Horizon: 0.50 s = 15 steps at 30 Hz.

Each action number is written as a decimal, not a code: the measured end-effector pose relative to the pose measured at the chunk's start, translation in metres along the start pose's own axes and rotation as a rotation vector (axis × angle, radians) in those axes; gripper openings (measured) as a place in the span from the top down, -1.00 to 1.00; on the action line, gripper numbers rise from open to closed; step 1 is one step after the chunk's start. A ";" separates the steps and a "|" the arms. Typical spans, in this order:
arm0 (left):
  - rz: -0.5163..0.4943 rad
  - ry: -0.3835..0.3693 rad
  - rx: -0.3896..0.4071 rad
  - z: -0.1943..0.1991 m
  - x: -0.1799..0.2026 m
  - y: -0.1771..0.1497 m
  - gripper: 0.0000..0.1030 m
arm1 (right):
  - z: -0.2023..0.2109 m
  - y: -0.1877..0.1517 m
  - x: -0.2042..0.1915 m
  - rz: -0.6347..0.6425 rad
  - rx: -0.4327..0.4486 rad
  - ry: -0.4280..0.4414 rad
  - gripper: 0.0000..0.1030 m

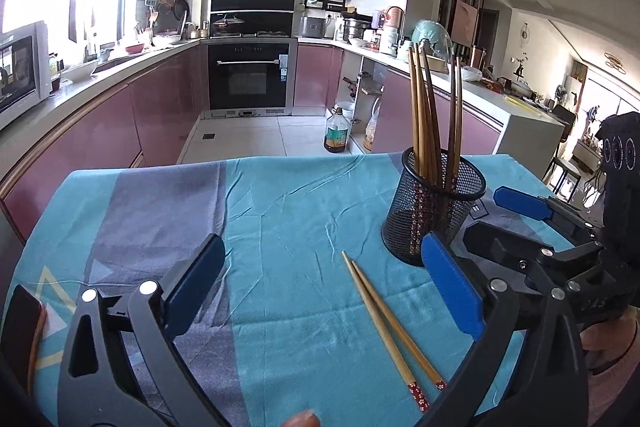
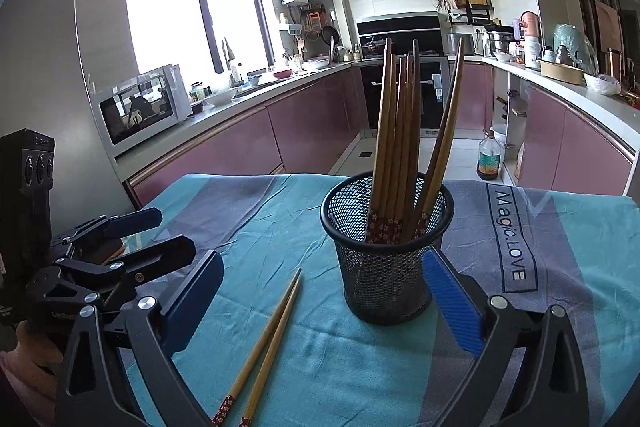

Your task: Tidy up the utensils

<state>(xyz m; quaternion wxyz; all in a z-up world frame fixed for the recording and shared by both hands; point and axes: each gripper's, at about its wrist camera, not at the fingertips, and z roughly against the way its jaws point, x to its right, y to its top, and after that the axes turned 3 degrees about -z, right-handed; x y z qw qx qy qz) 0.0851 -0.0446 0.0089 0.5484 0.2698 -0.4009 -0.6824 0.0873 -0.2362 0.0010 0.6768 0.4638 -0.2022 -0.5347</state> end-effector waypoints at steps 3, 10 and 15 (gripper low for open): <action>-0.003 0.020 0.005 0.007 -0.003 -0.007 -0.89 | 0.000 -0.004 -0.004 0.002 0.000 -0.007 -0.87; 0.007 0.035 -0.005 0.018 -0.009 -0.020 -0.89 | 0.000 -0.014 -0.013 0.012 -0.014 -0.012 -0.87; 0.014 0.036 -0.009 0.023 -0.011 -0.025 -0.89 | 0.003 -0.019 -0.013 0.005 -0.016 -0.016 -0.87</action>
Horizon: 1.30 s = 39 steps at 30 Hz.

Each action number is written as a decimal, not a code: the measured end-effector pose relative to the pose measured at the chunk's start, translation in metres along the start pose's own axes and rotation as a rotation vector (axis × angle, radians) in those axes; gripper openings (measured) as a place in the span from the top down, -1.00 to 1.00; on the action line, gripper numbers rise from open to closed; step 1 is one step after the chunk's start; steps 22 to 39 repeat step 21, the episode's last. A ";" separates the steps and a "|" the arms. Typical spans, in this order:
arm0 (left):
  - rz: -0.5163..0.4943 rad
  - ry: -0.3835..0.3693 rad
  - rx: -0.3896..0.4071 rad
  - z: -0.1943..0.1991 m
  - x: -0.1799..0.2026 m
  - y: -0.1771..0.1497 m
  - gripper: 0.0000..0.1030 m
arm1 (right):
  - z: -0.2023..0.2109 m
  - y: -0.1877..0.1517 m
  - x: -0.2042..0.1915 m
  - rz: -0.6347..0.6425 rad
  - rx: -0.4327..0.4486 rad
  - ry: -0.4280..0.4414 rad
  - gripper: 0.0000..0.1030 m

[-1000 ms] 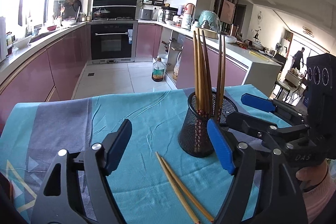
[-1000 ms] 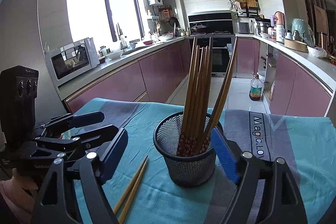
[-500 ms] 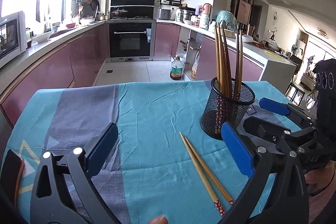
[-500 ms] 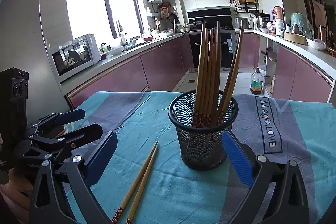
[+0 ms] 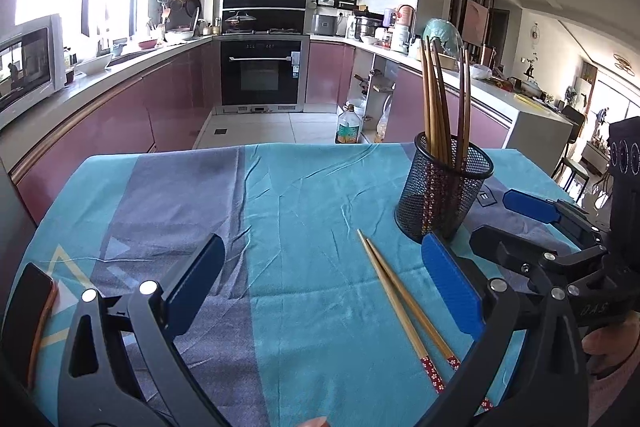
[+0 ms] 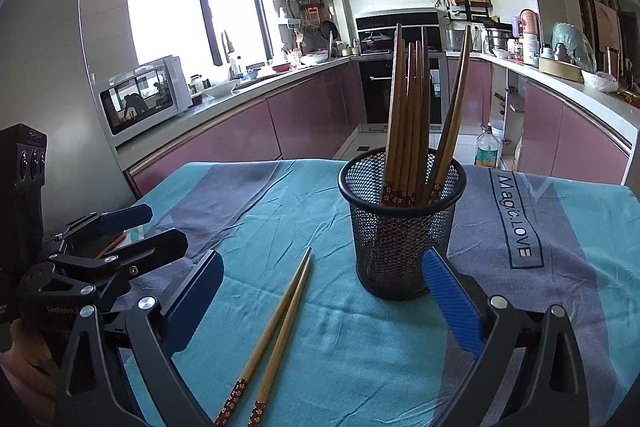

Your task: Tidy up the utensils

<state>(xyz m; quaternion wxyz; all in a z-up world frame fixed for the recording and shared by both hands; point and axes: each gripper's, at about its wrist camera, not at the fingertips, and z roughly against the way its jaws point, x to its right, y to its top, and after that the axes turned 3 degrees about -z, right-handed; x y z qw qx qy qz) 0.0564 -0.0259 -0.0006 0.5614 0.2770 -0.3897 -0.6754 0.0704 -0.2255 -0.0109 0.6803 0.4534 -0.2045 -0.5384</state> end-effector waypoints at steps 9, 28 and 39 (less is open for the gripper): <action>-0.007 0.021 0.021 0.006 0.006 -0.005 -0.88 | -0.001 -0.004 -0.005 0.007 -0.009 -0.002 -0.87; 0.019 0.038 -0.121 -0.024 0.002 -0.022 -0.89 | -0.010 -0.014 0.006 -0.012 -0.086 -0.056 -0.87; 0.019 0.038 -0.121 -0.024 0.002 -0.022 -0.89 | -0.010 -0.014 0.006 -0.012 -0.086 -0.056 -0.87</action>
